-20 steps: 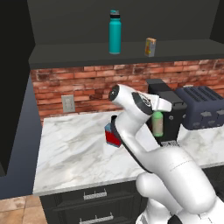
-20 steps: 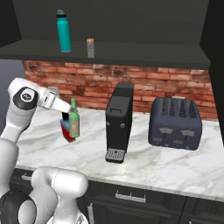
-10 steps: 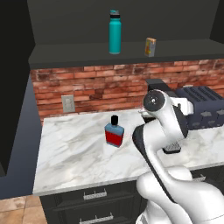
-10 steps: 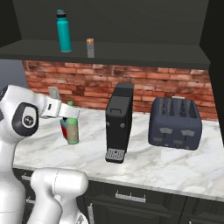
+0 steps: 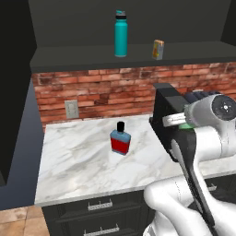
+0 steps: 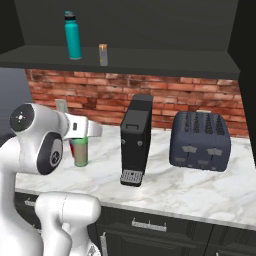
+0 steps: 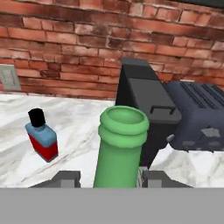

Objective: Sort all alcoholic drinks to one cabinet, and non-alcoholic drinks to the other.

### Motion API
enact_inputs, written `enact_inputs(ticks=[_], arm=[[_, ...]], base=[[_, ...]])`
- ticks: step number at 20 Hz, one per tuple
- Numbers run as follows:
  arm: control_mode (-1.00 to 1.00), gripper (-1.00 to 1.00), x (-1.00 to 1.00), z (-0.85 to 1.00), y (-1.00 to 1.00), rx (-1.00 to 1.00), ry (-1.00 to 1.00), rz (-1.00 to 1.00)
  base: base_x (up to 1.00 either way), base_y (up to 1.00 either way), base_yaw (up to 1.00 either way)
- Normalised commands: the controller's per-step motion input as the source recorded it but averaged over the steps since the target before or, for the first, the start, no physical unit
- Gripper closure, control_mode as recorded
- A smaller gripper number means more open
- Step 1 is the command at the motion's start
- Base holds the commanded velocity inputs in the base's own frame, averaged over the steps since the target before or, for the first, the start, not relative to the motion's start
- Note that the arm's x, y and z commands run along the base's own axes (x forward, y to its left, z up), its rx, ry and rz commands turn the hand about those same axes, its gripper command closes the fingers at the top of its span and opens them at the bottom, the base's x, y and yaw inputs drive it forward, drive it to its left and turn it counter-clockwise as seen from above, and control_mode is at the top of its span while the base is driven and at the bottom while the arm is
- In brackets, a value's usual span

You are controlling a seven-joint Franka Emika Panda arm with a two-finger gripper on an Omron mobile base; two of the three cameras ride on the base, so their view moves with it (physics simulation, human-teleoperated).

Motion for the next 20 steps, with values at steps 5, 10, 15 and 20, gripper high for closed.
enact_inputs(ticks=[5,10,15,20], arm=[[-1.00,1.00,-0.27,0.20,0.00,0.14,0.00,0.24],[-1.00,1.00,-0.14,0.11,0.00,0.10,0.00,0.06],[1.00,1.00,-0.22,0.03,0.00,0.02,-0.05,0.00],[1.00,1.00,0.00,0.00,0.00,0.00,0.00,0.00]], base=[[0.00,0.00,0.00],[0.00,0.00,0.00],[-0.10,0.00,0.00],[-0.91,0.01,-0.04]])
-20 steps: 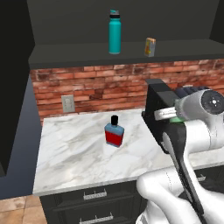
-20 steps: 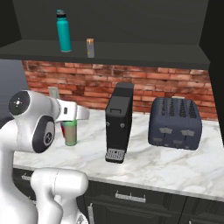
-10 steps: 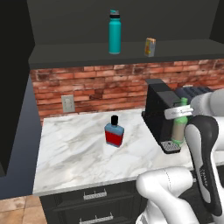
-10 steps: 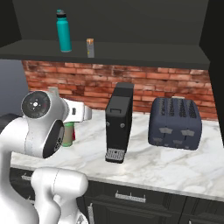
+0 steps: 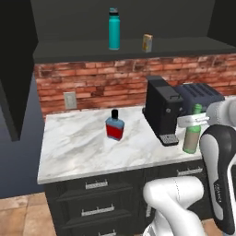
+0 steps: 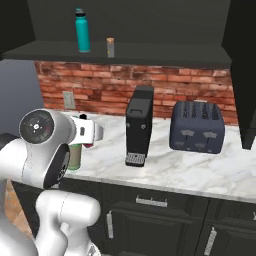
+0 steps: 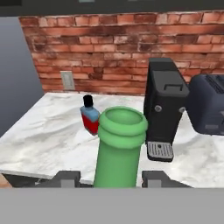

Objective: Sort all alcoholic drinks to one cabinet, and non-alcoholic drinks to the other.

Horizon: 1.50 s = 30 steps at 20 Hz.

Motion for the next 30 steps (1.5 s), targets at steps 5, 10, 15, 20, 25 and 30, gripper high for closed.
enact_inputs(ticks=[5,10,15,20,25,30], arm=[[1.00,1.00,0.00,0.00,0.00,0.00,0.00,0.00],[1.00,1.00,0.00,0.00,0.00,0.00,0.00,0.00],[1.00,1.00,0.00,0.00,0.00,0.00,0.00,0.00],[1.00,1.00,0.00,0.00,0.00,0.00,0.00,0.00],[1.00,1.00,0.00,0.00,0.00,0.00,0.00,0.00],[1.00,1.00,0.00,0.00,0.00,0.00,0.00,0.00]], base=[[-1.00,0.00,-0.09],[-1.00,0.00,-0.10],[-0.33,-0.38,-0.04],[0.00,-0.99,0.00],[-0.01,-0.94,0.00],[-0.03,-0.78,0.00]])
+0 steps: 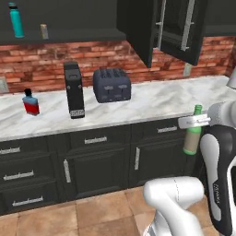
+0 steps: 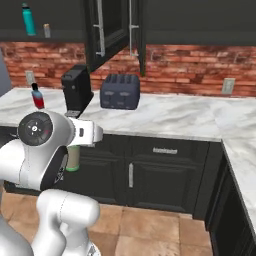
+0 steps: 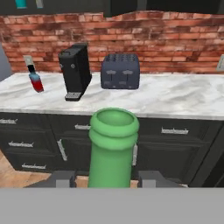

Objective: Sort all alcoholic drinks to one cabinet, and non-alcoholic drinks to the other.

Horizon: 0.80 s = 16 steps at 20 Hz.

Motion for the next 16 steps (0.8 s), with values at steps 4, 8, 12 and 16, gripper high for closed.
enact_inputs(ticks=[4,8,12,16], arm=[[1.00,1.00,0.00,0.00,0.00,0.00,0.00,0.00],[1.00,1.00,0.00,0.00,0.00,0.00,0.00,0.00],[1.00,1.00,0.00,0.00,0.00,0.00,0.00,0.00],[1.00,1.00,0.00,0.00,0.00,0.00,0.00,0.00]], base=[[0.00,-0.68,0.00],[0.03,-0.51,0.00],[0.17,-0.45,0.00],[0.36,-0.35,0.00]])
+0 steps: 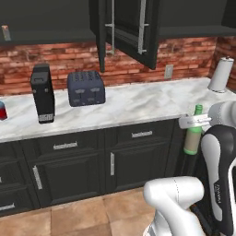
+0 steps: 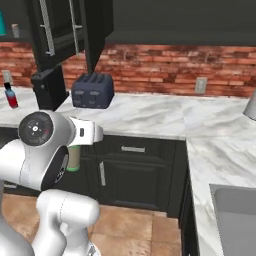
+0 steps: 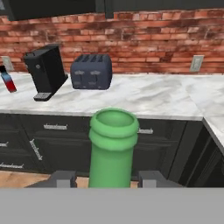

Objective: Sort all alcoholic drinks to one cabinet, and non-alcoholic drinks to the other.

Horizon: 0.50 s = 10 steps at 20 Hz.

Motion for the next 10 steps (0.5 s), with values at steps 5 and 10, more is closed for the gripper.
enact_inputs(ticks=[5,10], arm=[[1.00,1.00,0.00,0.00,0.00,0.00,0.00,0.00],[1.00,1.00,0.00,0.00,0.00,0.00,0.00,0.00]], base=[[0.56,-0.32,0.00],[0.56,-0.46,-0.01]])
